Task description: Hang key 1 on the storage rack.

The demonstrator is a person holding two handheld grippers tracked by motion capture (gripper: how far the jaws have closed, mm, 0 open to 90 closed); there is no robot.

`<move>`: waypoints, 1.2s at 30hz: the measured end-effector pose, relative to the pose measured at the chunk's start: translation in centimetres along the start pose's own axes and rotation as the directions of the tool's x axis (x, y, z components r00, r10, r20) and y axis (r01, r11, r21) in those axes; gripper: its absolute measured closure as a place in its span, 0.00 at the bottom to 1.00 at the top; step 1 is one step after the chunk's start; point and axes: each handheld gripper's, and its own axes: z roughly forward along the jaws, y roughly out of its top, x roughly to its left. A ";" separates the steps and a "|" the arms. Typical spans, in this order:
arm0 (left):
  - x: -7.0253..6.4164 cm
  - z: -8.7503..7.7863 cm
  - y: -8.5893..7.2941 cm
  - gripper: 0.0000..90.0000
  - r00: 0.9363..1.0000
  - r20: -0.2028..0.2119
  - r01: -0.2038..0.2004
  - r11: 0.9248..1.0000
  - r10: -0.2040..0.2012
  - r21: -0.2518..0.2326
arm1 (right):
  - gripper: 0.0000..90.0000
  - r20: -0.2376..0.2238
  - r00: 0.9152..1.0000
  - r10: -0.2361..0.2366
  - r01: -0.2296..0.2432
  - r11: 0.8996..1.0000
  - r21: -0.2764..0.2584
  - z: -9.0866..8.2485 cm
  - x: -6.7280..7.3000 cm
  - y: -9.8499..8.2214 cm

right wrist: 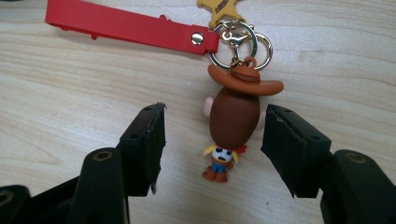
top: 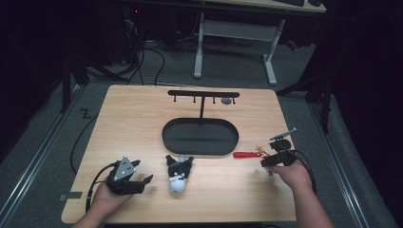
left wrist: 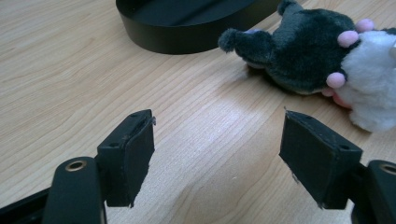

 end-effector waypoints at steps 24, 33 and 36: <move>-0.1 0.2 0.1 0.29 1.000 0.022 -0.008 1.000 0.008 0.005 | 0.59 0.041 0.997 -0.068 0.065 0.995 0.078 2.2 1.2 1.1; 0.0 0.1 0.0 0.29 1.000 0.022 -0.006 1.000 0.006 0.002 | 0.63 0.027 0.995 -0.099 0.096 0.992 0.087 2.3 1.6 1.0; 0.0 0.0 0.0 0.29 1.000 0.022 -0.005 1.000 0.005 0.002 | 0.63 0.026 0.995 -0.101 0.098 0.990 0.098 2.2 1.6 0.9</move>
